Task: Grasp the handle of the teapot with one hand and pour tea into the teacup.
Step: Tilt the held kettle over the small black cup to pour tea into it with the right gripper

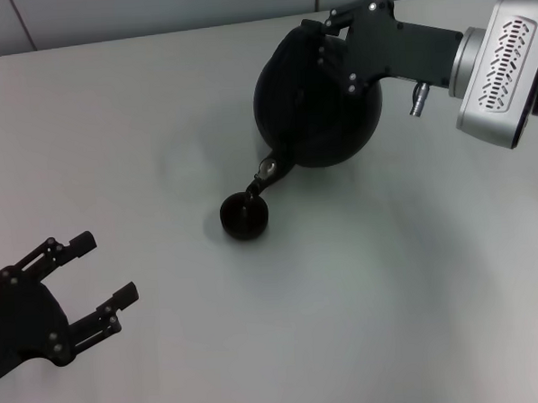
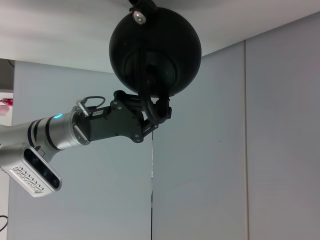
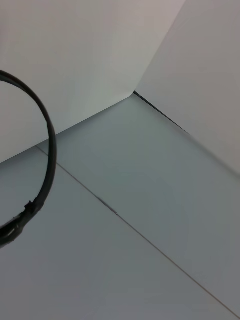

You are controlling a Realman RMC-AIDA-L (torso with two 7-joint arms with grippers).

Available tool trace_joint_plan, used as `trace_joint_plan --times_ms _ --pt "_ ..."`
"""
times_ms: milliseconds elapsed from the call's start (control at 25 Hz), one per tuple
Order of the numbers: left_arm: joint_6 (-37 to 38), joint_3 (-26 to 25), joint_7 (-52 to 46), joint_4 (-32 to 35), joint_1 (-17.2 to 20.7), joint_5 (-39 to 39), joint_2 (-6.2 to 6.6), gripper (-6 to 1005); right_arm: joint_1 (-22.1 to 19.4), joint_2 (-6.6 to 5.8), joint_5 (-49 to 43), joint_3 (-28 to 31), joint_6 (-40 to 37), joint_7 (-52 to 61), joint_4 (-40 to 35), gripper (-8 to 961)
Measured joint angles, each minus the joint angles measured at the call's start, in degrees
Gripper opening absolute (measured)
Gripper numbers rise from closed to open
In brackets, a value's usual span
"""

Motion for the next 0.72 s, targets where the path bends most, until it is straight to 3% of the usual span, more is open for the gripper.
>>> trace_joint_plan --times_ms 400,720 --pt "0.0 -0.01 0.04 0.0 0.0 0.0 -0.09 796 0.14 0.0 0.22 -0.02 -0.11 0.86 -0.06 87" --pt "-0.01 0.0 -0.03 0.0 0.0 -0.04 -0.03 795 -0.7 -0.01 0.75 0.71 -0.93 8.75 0.55 87"
